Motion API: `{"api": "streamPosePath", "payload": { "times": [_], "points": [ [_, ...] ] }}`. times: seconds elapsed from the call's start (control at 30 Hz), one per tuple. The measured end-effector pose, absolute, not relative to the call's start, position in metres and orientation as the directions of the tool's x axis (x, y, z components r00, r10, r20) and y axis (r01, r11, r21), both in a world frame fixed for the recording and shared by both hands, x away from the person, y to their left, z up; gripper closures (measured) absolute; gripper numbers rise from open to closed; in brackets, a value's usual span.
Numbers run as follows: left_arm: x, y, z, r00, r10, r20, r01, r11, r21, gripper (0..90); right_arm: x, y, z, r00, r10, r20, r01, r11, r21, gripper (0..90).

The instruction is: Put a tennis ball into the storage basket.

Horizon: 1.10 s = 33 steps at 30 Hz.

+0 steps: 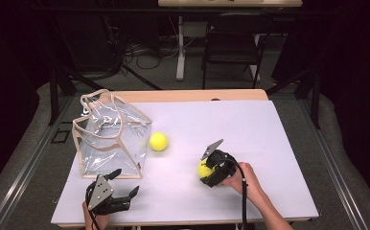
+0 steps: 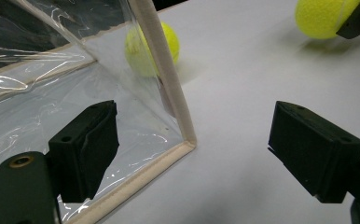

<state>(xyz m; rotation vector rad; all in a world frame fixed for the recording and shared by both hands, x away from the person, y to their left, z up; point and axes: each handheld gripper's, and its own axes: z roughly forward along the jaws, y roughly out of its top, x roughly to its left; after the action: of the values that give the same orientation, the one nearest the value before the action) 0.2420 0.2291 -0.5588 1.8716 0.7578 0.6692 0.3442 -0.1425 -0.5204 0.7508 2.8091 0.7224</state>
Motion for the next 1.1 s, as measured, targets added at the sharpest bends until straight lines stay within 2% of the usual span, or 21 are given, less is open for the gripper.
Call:
{"api": "streamPosePath", "payload": {
  "times": [1.1],
  "points": [
    [0.241, 0.231, -0.558, 0.654, 0.747, 0.121, 0.205, -0.329, 0.922, 15.8, 0.349, -0.129, -0.506, -0.875, 0.484, -0.026, 0.398, 0.748, 0.531, 25.8]
  ]
}}
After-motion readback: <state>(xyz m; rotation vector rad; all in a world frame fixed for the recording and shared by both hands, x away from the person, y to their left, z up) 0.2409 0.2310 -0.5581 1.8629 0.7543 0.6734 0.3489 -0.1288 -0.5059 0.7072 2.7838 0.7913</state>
